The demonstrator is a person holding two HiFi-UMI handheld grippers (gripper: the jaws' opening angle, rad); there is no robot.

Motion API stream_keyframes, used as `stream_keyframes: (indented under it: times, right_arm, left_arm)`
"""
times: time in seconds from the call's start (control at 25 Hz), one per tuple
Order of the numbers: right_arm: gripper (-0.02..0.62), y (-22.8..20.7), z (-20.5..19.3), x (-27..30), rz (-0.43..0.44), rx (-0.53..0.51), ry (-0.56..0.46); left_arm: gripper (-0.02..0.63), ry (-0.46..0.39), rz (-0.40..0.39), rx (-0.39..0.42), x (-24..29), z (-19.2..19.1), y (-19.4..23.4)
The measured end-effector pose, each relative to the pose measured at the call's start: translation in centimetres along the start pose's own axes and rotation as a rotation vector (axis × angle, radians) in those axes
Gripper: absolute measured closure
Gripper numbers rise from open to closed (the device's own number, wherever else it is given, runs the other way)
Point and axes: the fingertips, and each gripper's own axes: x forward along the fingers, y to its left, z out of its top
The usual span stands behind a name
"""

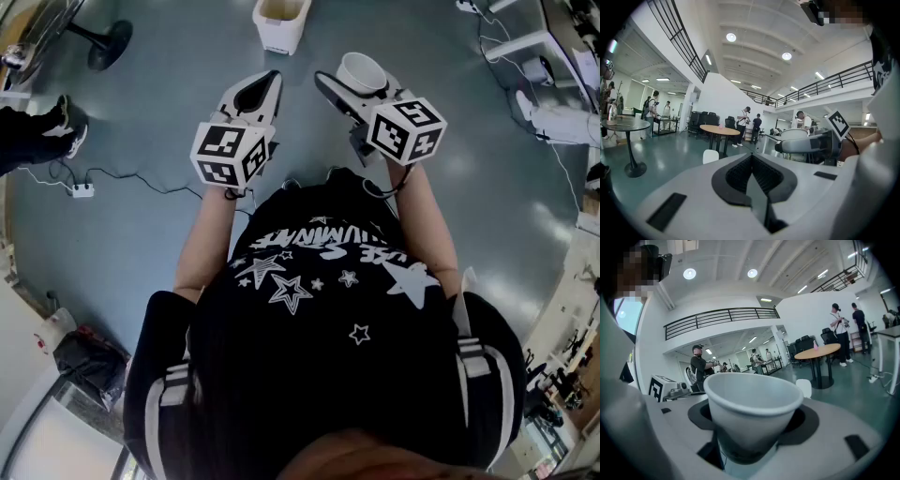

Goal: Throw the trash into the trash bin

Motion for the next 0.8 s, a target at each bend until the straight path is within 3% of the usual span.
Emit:
stream_keyframes:
  times: [0.32,0.8]
  right_arm:
    - [0.259,0.4,-0.4,2.0,0.008,-0.005,0.020]
    - [0.259,-5.3,2.0,7.3,0.056,0.002,0.040]
  left_arm:
    - [0.595,-0.014,0.023,-0.006,0.0,0.5,2.2]
    - [0.595,0.003,0.095,-0.014,5.1,1.0,6.2]
